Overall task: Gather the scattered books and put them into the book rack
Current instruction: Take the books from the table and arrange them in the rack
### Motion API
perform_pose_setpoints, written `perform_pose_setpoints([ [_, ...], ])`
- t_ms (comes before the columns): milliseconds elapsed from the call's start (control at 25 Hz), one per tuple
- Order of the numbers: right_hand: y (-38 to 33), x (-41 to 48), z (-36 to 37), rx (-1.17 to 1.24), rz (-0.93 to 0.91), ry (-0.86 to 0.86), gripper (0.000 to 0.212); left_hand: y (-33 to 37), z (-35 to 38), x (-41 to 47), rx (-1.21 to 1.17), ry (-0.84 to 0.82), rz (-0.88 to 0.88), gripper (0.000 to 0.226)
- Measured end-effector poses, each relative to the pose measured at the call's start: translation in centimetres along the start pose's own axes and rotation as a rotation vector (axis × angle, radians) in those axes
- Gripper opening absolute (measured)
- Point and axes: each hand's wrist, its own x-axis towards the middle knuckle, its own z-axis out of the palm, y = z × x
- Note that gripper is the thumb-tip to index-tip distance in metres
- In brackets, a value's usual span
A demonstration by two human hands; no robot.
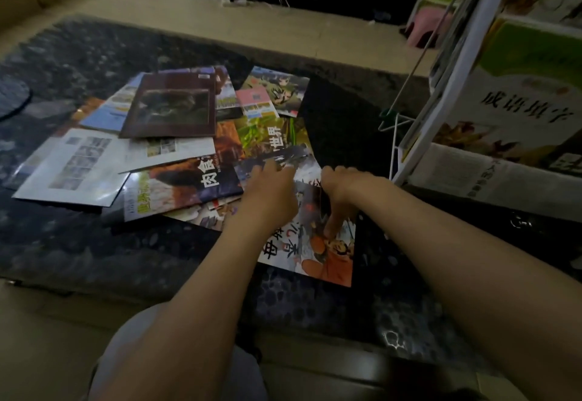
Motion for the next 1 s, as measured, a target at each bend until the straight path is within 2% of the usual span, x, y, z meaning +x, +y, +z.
perform_pose_setpoints([
  [160,-0.1,0.1,-0.1,-0.004,-0.006,0.040,0.099,1.1,0.3,0.1,0.075,-0.004,0.100,0.050],
  [280,0.2,-0.8,0.4,-0.015,-0.044,0.109,0.105,1.4,0.3,-0.1,0.078,-0.019,0.127,0.055],
  [360,0.5,-1.4,0.9,0.011,-0.066,0.168,0.105,1.5,0.2,-0.1,0.089,0.006,0.161,0.048],
  [520,1.3,-2.0,2.1,0.331,-0.116,0.382,0.080,1.2,-1.2,-0.1,-0.040,0.115,0.121,0.026],
  [560,1.4,-2.2,2.4,0.451,-0.112,0.451,0.080,0.8,-1.6,-0.1,-0.075,0.158,0.095,0.024],
  [680,1.3,-2.8,3.0,0.793,-0.061,0.612,0.098,-0.1,-2.7,-0.2,-0.206,0.235,0.010,0.020],
  [720,1.4,-2.9,3.2,0.852,-0.054,0.630,0.095,-0.1,-3.0,-0.3,-0.258,0.241,-0.014,0.018],
  [840,1.9,-3.7,2.7,0.799,-0.058,0.656,0.064,0.2,-3.1,-0.5,-0.379,0.222,-0.044,0.017],
  [960,2.3,-4.5,1.2,0.537,-0.090,0.775,0.071,0.4,-3.2,-0.5,-0.588,0.244,0.021,0.018],
  [1000,2.2,-4.8,0.8,0.397,-0.100,0.823,0.075,0.5,-3.3,-0.6,-0.641,0.265,0.070,0.028],
])
